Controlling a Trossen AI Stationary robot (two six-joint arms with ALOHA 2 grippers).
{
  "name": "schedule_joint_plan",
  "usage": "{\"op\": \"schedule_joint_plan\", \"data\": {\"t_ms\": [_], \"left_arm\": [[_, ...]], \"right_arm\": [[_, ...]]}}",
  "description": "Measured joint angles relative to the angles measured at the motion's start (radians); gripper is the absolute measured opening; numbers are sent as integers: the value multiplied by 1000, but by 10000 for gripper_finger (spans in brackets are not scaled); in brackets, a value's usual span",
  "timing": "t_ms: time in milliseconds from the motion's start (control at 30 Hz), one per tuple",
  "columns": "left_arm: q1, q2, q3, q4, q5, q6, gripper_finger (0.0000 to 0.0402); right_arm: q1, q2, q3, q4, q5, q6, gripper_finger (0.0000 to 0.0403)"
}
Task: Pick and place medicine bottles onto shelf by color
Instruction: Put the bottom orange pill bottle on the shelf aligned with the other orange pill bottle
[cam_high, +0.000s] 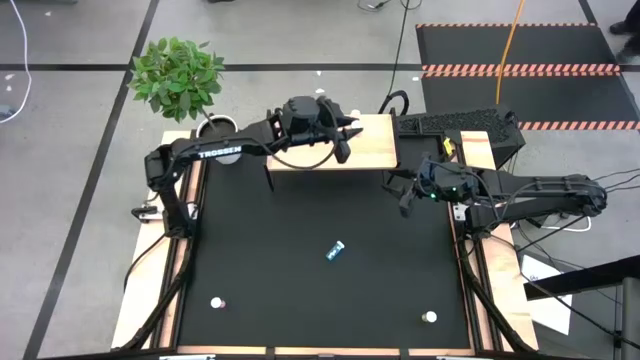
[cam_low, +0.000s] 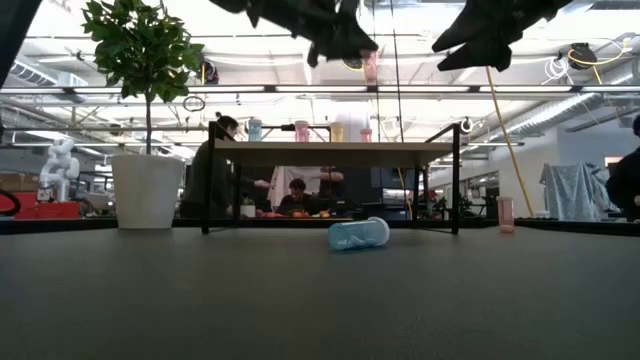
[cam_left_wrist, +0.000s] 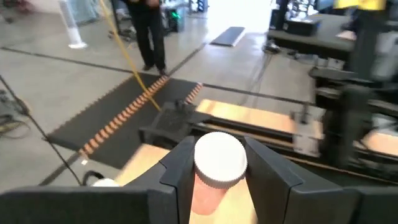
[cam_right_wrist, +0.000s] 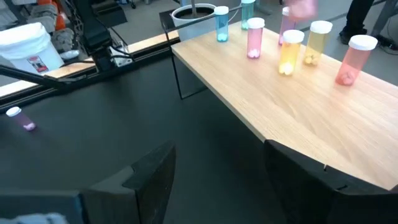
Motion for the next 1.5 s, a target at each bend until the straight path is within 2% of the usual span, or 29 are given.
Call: {"op": "schedule_joint_plan", "data": {"t_ms": [333, 600, 833, 1500], "left_arm": [[55, 112, 0, 138, 2, 48, 121], [54, 186, 0, 156, 3, 89, 120], [67, 188, 0, 82, -68, 138, 124], [98, 188, 0, 84, 2, 116, 133]], "right_arm": [[0, -7, 0, -4, 23, -5, 239], [0, -7, 0, -17, 53, -9, 239], [0, -7, 0, -41, 53, 14, 239], [-1, -7, 0, -44, 55, 7, 239]]}}
